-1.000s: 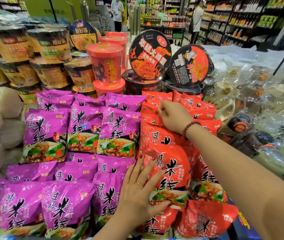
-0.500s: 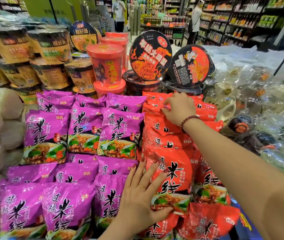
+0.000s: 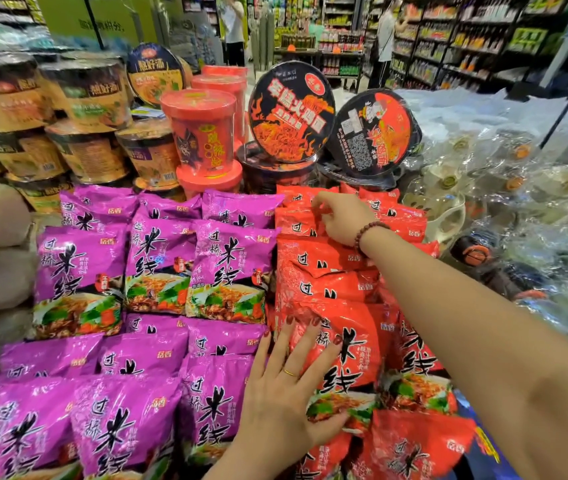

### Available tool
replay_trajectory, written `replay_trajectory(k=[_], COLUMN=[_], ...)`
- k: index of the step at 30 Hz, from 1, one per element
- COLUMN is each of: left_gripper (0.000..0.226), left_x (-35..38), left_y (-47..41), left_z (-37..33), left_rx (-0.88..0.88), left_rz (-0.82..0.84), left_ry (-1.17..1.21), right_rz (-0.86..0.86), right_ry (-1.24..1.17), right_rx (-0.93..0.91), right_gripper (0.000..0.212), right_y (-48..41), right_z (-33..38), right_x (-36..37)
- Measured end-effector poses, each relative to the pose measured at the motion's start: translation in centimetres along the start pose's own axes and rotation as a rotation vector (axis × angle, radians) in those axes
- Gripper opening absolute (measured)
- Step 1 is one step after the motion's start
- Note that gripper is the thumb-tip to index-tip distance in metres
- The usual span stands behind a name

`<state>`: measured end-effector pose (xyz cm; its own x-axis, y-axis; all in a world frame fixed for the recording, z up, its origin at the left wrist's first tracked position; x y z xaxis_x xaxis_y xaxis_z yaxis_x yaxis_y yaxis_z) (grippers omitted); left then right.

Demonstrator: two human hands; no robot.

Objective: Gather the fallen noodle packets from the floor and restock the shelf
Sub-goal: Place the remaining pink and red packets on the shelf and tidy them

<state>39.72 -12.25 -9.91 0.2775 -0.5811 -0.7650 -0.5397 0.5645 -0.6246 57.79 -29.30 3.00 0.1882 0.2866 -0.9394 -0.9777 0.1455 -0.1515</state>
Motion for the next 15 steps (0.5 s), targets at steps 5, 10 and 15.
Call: replay_trajectory(k=[5,10,15], left_gripper=[0.090,0.092,0.094], left_x=[0.2,0.2,-1.8], left_y=[-0.1,-0.2,-0.8], left_z=[-0.2,0.1,-0.8], left_rx=[0.004,0.000,0.011], left_rz=[0.023,0.064,-0.052], left_ry=[-0.011,-0.034,0.003], right_rz=[-0.002,-0.014,-0.159], right_ry=[-0.168,-0.157,-0.315], right_rx=[0.008,-0.006,-0.058], right_gripper=[0.041,0.039,0.036], right_y=[0.2,0.1,3.9], right_z=[-1.6,-1.9,-3.2], right_x=[0.0,0.3,-3.2])
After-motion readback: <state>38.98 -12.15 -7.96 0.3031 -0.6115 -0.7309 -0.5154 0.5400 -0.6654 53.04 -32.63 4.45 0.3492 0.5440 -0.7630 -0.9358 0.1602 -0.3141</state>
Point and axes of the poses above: each hand's wrist, its own y-axis away from the middle knuckle, its own x-axis out of the palm, z = x × y, the point moved 6 cm from there along -y, towards the middle knuckle, and after that the axes turned 4 degrees about x, right-handed, at the moved point
